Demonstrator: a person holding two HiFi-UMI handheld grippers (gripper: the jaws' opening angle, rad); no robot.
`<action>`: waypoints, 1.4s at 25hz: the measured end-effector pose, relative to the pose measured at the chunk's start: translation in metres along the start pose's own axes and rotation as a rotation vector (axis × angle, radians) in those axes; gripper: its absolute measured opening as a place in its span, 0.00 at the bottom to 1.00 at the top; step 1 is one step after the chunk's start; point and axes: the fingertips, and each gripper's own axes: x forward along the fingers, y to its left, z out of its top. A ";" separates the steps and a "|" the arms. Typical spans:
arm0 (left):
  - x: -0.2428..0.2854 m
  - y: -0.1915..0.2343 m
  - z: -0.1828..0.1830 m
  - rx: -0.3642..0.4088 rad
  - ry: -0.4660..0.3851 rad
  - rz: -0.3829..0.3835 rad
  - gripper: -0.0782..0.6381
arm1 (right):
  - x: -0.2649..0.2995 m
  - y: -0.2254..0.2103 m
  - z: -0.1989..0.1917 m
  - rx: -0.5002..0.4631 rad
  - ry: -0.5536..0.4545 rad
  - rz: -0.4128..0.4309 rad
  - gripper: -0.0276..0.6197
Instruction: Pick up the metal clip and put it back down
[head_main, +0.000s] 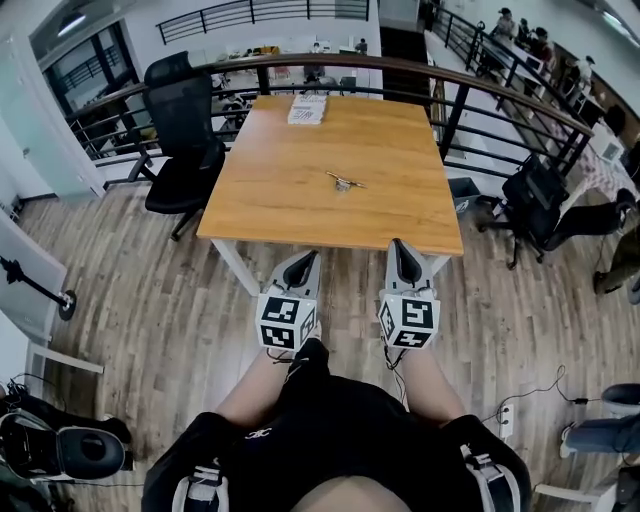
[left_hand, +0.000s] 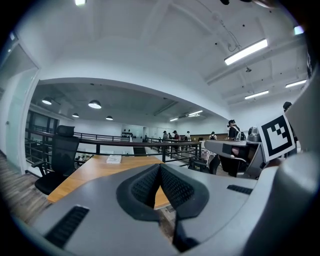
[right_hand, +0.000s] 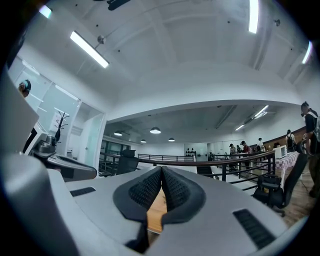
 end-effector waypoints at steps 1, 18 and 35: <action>0.014 0.006 0.002 0.001 -0.002 -0.005 0.13 | 0.013 -0.005 -0.002 0.002 0.000 -0.004 0.07; 0.307 0.230 0.071 0.002 0.016 -0.108 0.13 | 0.371 -0.034 -0.004 -0.005 0.016 -0.043 0.07; 0.431 0.280 0.066 -0.050 0.079 0.010 0.13 | 0.513 -0.083 -0.035 -0.073 0.075 0.185 0.11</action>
